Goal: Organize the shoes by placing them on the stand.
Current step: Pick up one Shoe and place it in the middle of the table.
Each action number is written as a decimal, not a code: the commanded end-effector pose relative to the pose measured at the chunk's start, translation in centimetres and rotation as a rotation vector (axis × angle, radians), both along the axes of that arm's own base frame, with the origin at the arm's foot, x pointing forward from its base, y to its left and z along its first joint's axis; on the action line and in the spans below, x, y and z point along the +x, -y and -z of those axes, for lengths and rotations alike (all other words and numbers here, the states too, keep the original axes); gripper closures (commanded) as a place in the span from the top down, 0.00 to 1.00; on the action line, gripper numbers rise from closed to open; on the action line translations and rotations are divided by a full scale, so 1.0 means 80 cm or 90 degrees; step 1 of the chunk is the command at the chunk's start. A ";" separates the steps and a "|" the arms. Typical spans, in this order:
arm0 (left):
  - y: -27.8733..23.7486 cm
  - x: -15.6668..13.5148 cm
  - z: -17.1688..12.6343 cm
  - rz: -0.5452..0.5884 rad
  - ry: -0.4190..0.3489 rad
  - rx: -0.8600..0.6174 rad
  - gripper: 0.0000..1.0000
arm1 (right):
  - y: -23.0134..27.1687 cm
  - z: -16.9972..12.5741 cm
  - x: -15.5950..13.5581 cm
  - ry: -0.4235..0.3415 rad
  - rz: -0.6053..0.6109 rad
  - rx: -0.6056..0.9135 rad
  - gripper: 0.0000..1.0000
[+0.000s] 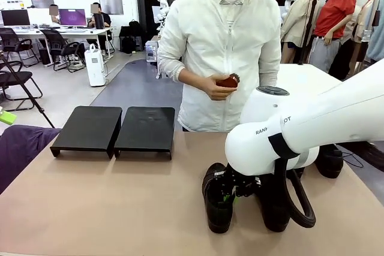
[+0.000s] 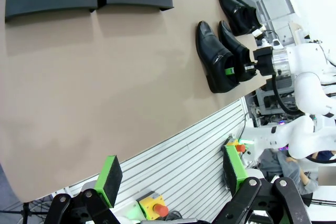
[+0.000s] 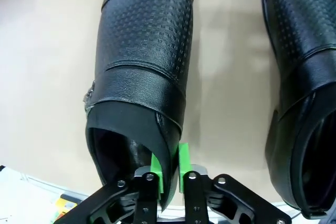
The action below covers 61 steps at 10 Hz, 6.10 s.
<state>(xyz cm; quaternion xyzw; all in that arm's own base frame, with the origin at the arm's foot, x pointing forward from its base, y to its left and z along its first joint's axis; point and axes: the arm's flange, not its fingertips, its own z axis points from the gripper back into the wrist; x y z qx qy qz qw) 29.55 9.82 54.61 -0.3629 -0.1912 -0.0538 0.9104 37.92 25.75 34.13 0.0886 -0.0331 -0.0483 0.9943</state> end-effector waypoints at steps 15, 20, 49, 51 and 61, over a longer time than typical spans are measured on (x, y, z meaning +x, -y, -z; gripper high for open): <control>-0.001 -0.001 0.000 0.009 0.011 -0.010 1.00 | -0.202 -0.136 -0.061 0.074 -0.158 0.154 0.00; -0.001 -0.001 0.000 0.009 0.011 -0.010 1.00 | -0.246 -0.034 -0.040 -0.020 -0.100 0.093 0.00; -0.001 -0.001 0.000 0.009 0.011 -0.010 1.00 | 0.176 -0.245 -0.121 -0.092 -0.135 0.110 1.00; -0.001 -0.001 0.000 0.009 0.011 -0.010 1.00 | 0.310 -0.239 -0.124 -0.090 -0.015 0.172 1.00; -0.001 -0.001 0.000 0.009 0.011 -0.010 1.00 | 0.518 -0.210 -0.180 0.095 0.276 0.326 1.00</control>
